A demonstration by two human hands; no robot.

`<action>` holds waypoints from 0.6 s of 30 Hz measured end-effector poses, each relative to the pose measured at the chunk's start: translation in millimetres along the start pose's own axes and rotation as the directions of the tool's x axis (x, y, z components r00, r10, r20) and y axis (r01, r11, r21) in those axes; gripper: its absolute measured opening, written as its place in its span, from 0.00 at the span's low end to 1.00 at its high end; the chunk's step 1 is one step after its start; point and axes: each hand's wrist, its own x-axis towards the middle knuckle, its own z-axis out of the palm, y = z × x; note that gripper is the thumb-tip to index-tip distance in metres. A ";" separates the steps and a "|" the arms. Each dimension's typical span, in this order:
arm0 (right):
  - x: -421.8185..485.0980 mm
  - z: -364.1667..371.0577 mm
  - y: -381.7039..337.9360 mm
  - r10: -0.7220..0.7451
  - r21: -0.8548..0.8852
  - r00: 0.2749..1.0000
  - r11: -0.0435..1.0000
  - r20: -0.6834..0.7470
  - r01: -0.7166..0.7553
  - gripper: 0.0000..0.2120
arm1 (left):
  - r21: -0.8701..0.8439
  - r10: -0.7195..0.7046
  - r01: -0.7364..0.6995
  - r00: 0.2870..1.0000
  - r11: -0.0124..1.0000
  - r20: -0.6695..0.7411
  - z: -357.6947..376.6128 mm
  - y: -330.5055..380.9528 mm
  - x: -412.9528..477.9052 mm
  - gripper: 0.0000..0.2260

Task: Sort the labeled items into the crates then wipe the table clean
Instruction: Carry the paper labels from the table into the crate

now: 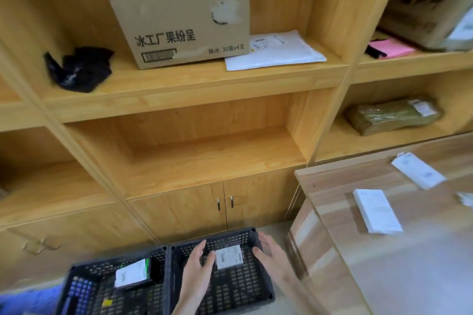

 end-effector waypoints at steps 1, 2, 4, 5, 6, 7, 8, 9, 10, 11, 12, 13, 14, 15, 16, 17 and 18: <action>-24.5 -6.3 -5.7 -0.005 0.023 0.999 1.000 -0.037 0.006 0.19 | 0.009 0.030 -0.030 0.999 1.000 0.023 -3.8 8.6 -17.5 0.26; -31.0 -5.9 -3.9 -0.008 0.016 0.999 1.000 -0.033 0.008 0.16 | 0.006 0.024 -0.024 0.999 1.000 0.030 -4.5 6.6 -19.8 0.26; -53.4 -15.3 -1.4 -0.022 0.027 0.996 0.999 -0.085 0.024 0.17 | 0.004 0.044 -0.045 0.997 0.999 0.063 -0.2 11.5 -36.6 0.26; -57.6 -16.2 1.3 -0.019 0.025 0.997 0.999 -0.080 0.021 0.20 | 0.001 0.026 -0.027 0.997 1.000 0.074 1.2 11.3 -37.2 0.27; -56.1 -12.1 6.5 -0.023 0.028 0.997 0.999 -0.076 0.025 0.22 | -0.009 0.007 -0.006 0.998 1.000 0.064 2.6 6.7 -37.4 0.27; -77.6 -32.7 6.3 -0.018 0.060 0.991 0.998 -0.134 0.026 0.24 | -0.005 0.042 -0.042 0.994 0.999 0.104 14.3 28.1 -50.4 0.27; -80.1 -36.1 11.8 -0.009 0.068 0.991 0.998 -0.132 0.018 0.25 | -0.022 0.030 -0.027 0.994 0.999 0.108 18.5 33.0 -50.4 0.27; -75.2 -34.1 17.8 -0.003 0.094 0.991 0.995 -0.137 0.016 0.25 | -0.045 0.017 -0.013 0.995 0.999 0.098 20.3 33.6 -49.9 0.26; -92.8 -57.9 25.3 -0.001 0.114 0.982 0.993 -0.187 0.022 0.25 | -0.038 0.062 -0.057 0.986 0.998 0.152 39.7 57.1 -64.4 0.26; -97.6 -63.5 27.7 0.004 0.121 0.981 0.992 -0.196 0.020 0.24 | -0.045 0.080 -0.073 0.982 0.996 0.169 46.2 61.6 -65.8 0.26; -93.4 -62.1 29.8 0.012 0.162 0.973 0.986 -0.229 0.026 0.24 | -0.047 0.083 -0.076 0.982 0.996 0.169 48.2 62.9 -66.6 0.25; -112.6 -87.0 36.1 0.013 0.188 0.962 0.981 -0.272 0.040 0.23 | -0.035 0.125 -0.120 0.970 0.992 0.209 71.3 80.6 -83.2 0.25; -115.6 -93.5 38.1 0.011 0.216 0.953 0.975 -0.304 0.057 0.22 | -0.035 0.140 -0.136 0.966 0.990 0.218 78.9 83.0 -86.1 0.25; -115.3 -95.0 38.7 0.022 0.246 0.952 0.968 -0.305 0.057 0.22 | -0.044 0.139 -0.132 0.968 0.990 0.207 81.4 83.9 -89.7 0.24; -129.4 -122.2 55.2 0.026 0.263 0.938 0.962 -0.346 0.071 0.23 | -0.027 0.163 -0.161 0.958 0.987 0.236 109.9 100.5 -109.9 0.23; -131.7 -131.2 61.1 0.047 0.252 0.939 0.967 -0.340 0.043 0.27 | -0.046 0.167 -0.161 0.959 0.986 0.231 117.8 102.8 -113.5 0.23; -121.3 -130.1 73.8 0.043 0.274 0.940 0.960 -0.339 0.055 0.31 | -0.049 0.157 -0.150 0.963 0.988 0.220 118.5 102.4 -115.4 0.23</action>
